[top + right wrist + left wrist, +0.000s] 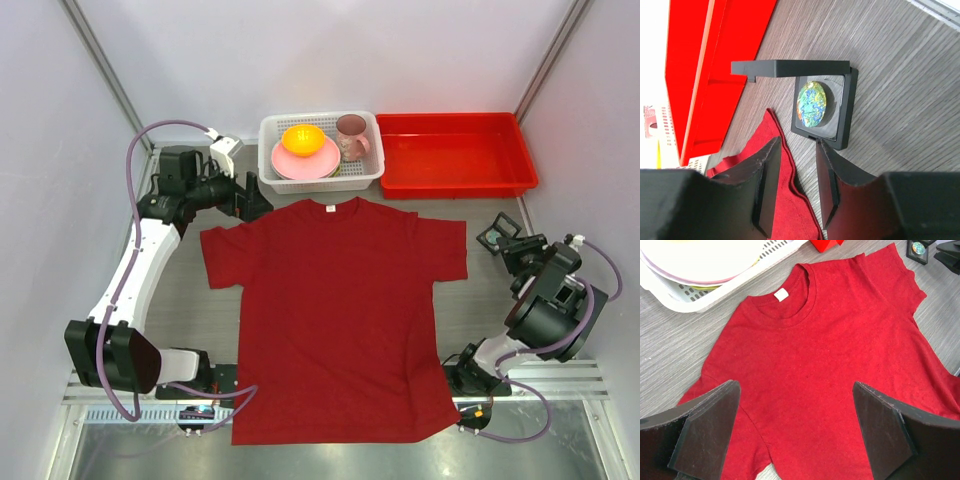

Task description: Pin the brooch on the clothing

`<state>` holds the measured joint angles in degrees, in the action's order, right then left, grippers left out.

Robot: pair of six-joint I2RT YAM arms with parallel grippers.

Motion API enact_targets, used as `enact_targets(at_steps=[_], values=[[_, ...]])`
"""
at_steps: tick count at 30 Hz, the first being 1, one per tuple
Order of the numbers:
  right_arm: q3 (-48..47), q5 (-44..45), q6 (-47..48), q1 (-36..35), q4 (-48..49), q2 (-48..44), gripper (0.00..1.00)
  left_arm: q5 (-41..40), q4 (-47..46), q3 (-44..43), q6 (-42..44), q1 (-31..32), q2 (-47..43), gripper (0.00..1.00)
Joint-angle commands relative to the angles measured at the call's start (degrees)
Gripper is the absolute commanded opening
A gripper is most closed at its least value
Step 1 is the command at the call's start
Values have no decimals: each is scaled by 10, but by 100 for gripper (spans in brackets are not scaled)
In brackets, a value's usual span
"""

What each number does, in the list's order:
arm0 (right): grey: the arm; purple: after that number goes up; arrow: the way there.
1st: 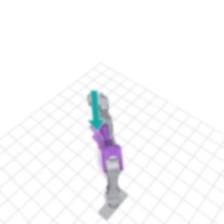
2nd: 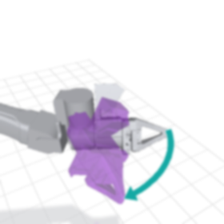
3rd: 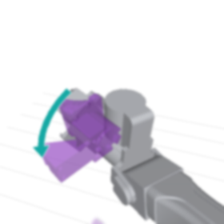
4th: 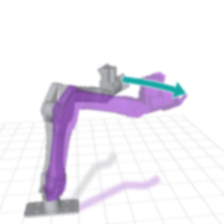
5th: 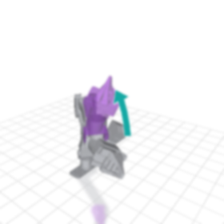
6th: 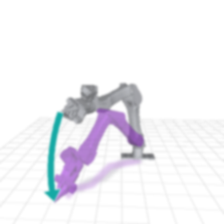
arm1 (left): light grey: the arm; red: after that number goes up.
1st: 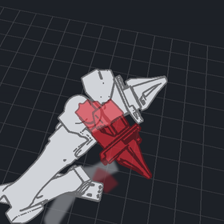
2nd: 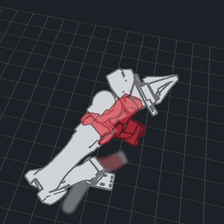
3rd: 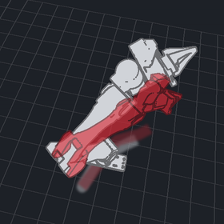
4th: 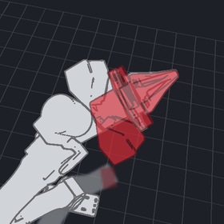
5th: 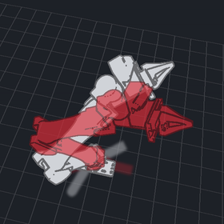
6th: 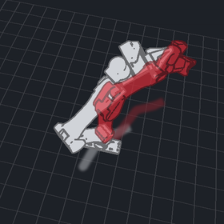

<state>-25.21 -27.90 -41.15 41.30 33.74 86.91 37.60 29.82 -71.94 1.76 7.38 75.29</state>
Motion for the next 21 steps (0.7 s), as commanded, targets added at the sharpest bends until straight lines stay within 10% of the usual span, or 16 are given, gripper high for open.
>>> enact_targets(at_steps=[1, 21], values=[[-19, 21, 0, 3, 17, 9, 40, 10, -22, -2, 6, 2, -1, 99], [-25, 7, -21, 3, 69, 64, 35, 8, -22, 8, 16, 1, 0, 99]])
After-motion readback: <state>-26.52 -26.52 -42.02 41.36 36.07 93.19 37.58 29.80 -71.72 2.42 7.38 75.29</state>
